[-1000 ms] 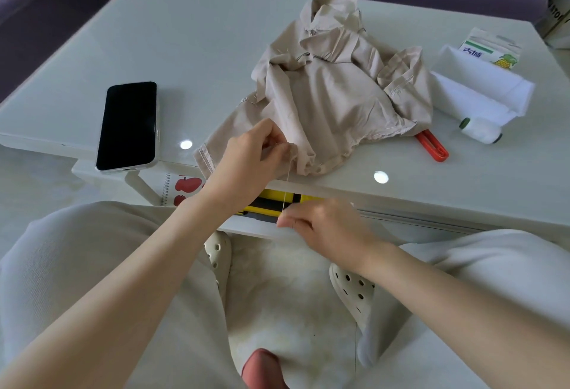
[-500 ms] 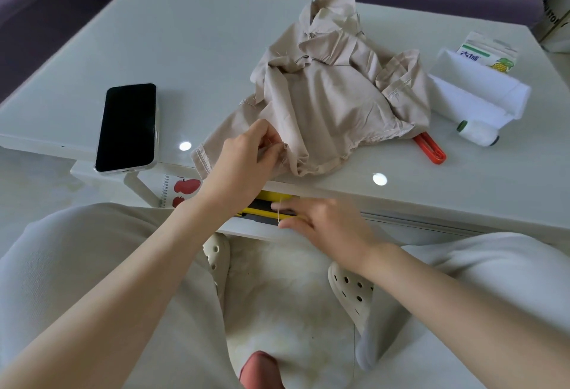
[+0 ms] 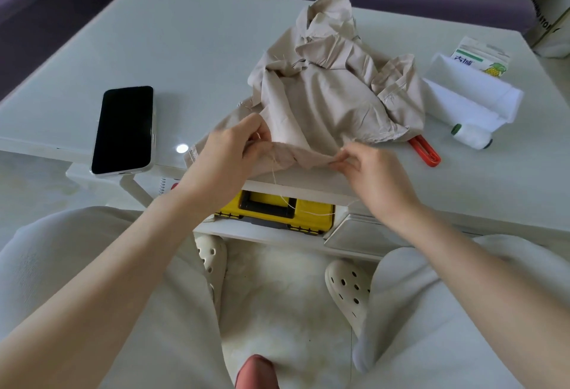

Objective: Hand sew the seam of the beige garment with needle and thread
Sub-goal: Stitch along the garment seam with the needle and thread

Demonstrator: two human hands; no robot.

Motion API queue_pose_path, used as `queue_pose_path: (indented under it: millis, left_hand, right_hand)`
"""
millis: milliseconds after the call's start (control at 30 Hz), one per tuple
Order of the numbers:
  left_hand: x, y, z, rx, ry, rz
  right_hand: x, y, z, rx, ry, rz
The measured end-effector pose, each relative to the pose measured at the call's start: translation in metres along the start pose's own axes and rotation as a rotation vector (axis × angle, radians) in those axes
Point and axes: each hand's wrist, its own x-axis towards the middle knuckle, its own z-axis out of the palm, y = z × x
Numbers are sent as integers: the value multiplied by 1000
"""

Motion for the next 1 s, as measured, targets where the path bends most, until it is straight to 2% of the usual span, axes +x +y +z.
queue_pose_path:
  millis: [100, 267, 333, 500, 633, 767, 1000]
  left_hand:
    - [-4, 1, 2, -16, -123, 16]
    - [-10, 4, 19, -66, -294, -71]
    - [-10, 3, 22, -83, -321, -108]
    - [-7, 1, 27, -87, -293, -202]
    - [-6, 2, 30, -124, -254, -245]
    - [-5, 3, 32, -144, -228, -265]
    - [-4, 9, 32, -232, -181, -311]
  right_hand:
    - [6, 8, -17, -45, 17, 37]
    - [6, 19, -18, -224, -128, 124]
    - [4, 18, -17, -259, -125, 145]
    - [-3, 4, -8, -168, -7, 148]
    - [-14, -15, -2, -18, 84, -8]
    - [-17, -24, 6, 78, 17, -64]
    - [-17, -27, 27, 148, -44, 47]
